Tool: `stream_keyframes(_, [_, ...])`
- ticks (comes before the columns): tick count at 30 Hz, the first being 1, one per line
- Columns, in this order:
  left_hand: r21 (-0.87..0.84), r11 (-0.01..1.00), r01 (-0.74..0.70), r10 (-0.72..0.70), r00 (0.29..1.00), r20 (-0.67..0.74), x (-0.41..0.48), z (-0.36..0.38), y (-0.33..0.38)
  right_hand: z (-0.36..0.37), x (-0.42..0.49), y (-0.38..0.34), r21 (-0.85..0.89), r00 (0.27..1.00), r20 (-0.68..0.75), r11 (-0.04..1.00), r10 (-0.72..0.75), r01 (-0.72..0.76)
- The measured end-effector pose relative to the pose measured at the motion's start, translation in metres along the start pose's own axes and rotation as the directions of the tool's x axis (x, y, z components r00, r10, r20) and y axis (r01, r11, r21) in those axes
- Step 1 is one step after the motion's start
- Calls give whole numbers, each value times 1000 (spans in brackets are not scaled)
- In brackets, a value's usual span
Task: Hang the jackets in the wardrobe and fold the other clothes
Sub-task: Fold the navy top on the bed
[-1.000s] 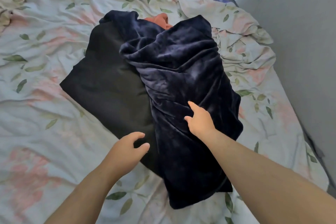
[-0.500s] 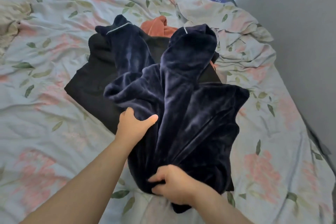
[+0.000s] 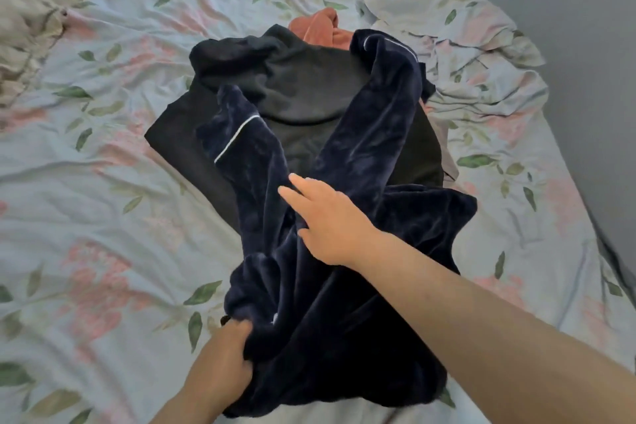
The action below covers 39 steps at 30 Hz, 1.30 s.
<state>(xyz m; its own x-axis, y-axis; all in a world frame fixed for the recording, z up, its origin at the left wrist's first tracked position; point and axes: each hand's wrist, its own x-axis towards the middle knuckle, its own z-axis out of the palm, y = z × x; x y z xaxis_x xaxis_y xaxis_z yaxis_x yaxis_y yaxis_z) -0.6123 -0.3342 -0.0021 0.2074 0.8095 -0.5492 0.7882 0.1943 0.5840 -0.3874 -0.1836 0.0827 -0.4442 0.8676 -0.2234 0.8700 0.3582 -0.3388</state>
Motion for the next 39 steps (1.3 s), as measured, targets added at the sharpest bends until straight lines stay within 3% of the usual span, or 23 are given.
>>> stream_keyframes(3, [41, 999, -28, 31, 997, -76, -23, 7, -12, 25, 16, -9, -169, 940, 339, 982, -26, 88])
stream_keyframes(5, [-7, 1000, -1, 0, 993, -120, -31, 5, -14, 43, 9, -9, -212, 898, 435, 977, 62, 35])
stream_keyframes(9, [-328, 936, 128, -187, 970, -154, -40, -9, -8, 66, -28, -2, -96, 932, 326, 987, 156, -131])
stream_keyframes(12, [-560, 808, 184, -292, 950, -109, -40, -19, 2, 76, -61, -5, 144, 918, 260, 928, 298, -342])
stream_keyframes(15, [-758, 630, 172, -339, 938, -69, -32, -30, 7, 84, -97, -17, 361, 887, 298, 819, 352, -446])
stream_keyframes(18, [-845, 468, 260, -320, 941, 113, -28, -45, 13, 80, -127, -37, 533, 903, 289, 730, 318, -427])
stream_keyframes(20, [-851, 440, 287, -311, 938, 155, -31, -55, 20, 70, -146, -51, 580, 909, 252, 700, 333, -417])
stream_keyframes(24, [-957, 262, 123, -324, 945, 33, -42, -82, 45, 30, -181, -87, 539, 937, 172, 767, 305, -349])
stream_keyframes(27, [-999, 50, -17, -280, 960, -30, -58, -116, 75, -13, -197, -126, 478, 965, 235, 851, 115, -218])
stream_keyframes(29, [-997, -29, -71, -229, 971, -62, -72, -144, 99, -41, -200, -147, 408, 951, 308, 902, 7, -139])
stream_keyframes(31, [-991, -27, -131, -139, 982, -126, -89, -175, 128, -73, -205, -161, 433, 953, 299, 897, -47, -92])
stream_keyframes(33, [-980, 42, -195, -25, 980, -196, -111, -205, 158, -112, -210, -173, 517, 983, 183, 849, 14, -109])
stream_keyframes(36, [-937, 213, -277, 153, 957, -248, -147, -245, 200, -174, -205, -175, 558, 960, -174, 826, 218, -86])
stream_keyframes(39, [-859, 362, -361, 312, 916, -253, -185, -282, 236, -249, -192, -181, 454, 892, -412, 891, 187, 23])
